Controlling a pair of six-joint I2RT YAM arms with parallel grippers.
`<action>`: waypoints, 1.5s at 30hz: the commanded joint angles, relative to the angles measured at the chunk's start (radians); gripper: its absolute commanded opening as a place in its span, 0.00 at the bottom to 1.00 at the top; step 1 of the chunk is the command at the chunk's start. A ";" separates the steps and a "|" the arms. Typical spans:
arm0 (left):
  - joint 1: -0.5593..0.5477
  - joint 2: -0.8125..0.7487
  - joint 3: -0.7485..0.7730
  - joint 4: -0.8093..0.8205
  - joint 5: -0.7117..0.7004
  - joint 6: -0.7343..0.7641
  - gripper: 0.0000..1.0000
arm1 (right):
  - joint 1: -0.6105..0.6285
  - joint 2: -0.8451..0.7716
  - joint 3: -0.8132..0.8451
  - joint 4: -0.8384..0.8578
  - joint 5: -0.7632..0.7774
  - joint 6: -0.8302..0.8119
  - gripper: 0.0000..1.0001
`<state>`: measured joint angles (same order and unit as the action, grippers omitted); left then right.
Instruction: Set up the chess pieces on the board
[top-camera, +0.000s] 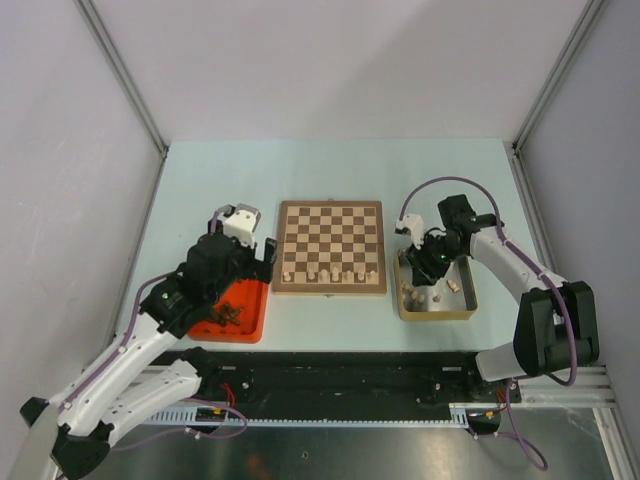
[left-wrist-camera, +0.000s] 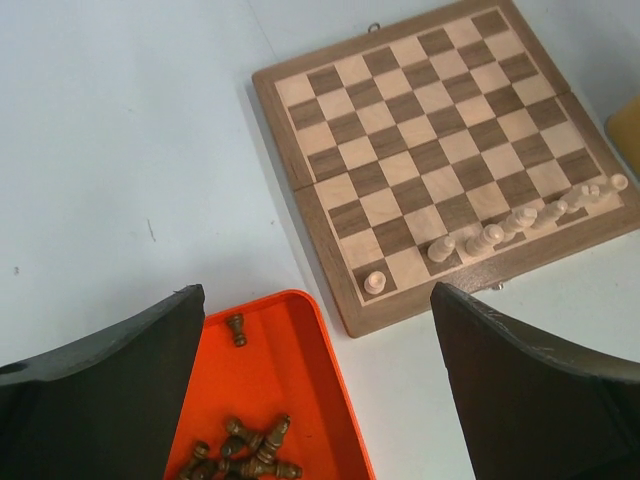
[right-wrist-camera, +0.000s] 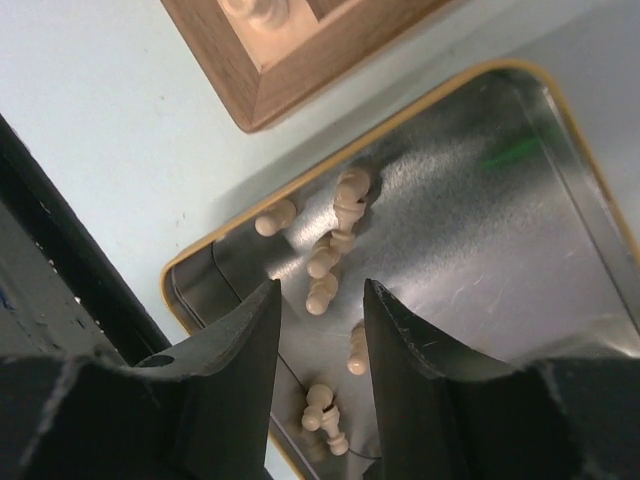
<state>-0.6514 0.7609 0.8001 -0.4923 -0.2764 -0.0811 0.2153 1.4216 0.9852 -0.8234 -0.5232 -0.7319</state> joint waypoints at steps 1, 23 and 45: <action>0.001 -0.048 -0.012 0.083 -0.037 0.056 1.00 | 0.019 0.022 -0.022 -0.026 0.058 -0.029 0.43; 0.006 -0.043 -0.018 0.086 -0.021 0.061 1.00 | -0.172 -0.010 -0.034 0.037 0.253 0.029 0.49; 0.004 -0.046 -0.019 0.087 -0.007 0.063 1.00 | -0.120 0.109 -0.112 0.093 0.468 0.061 0.48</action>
<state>-0.6510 0.7208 0.7834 -0.4351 -0.2893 -0.0517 0.0879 1.5188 0.8787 -0.7544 -0.1070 -0.6815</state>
